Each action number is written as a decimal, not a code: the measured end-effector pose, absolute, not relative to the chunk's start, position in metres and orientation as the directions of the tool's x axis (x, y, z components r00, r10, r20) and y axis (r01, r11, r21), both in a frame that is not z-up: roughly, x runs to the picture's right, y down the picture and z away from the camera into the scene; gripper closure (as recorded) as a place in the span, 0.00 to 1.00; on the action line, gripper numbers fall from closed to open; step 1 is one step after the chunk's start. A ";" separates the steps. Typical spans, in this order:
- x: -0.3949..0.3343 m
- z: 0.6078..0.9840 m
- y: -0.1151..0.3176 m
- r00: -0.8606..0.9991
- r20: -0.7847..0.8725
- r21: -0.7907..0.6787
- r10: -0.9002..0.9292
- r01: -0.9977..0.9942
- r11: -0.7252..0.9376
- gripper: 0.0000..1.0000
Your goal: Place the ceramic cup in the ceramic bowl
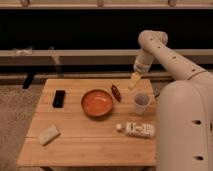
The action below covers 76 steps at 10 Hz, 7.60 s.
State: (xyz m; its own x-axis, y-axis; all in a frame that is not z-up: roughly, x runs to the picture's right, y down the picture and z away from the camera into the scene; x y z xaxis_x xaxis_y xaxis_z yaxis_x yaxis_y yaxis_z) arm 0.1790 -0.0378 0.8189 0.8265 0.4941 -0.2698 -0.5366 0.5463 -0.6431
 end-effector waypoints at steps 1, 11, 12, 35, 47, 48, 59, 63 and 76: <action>0.179 0.819 -0.038 0.826 -0.270 -0.643 0.494 -0.537 0.546 0.20; 0.252 0.881 -0.053 0.855 -0.296 -0.617 0.425 -0.511 0.598 0.20; 0.257 0.886 -0.054 0.859 -0.298 -0.615 0.417 -0.507 0.604 0.20; 0.254 0.873 0.036 0.901 -0.350 -0.752 0.255 -0.433 0.497 0.58; 0.192 0.819 -0.011 0.935 -0.231 -0.815 0.271 -0.338 0.470 1.00; 0.183 0.816 -0.015 0.942 -0.213 -0.822 0.260 -0.316 0.474 1.00; 0.049 0.796 -0.008 0.989 0.111 -0.892 0.093 0.058 0.449 1.00; 0.007 0.815 0.005 0.970 0.241 -0.872 0.025 0.205 0.445 0.95; -0.053 0.854 -0.008 0.914 0.403 -0.780 -0.051 0.372 0.503 0.20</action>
State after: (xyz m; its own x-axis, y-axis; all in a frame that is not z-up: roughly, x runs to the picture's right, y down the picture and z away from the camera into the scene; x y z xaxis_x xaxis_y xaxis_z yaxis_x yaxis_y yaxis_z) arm -0.0529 -0.0076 0.8540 0.9138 -0.0512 0.4030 0.3722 0.5030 -0.7800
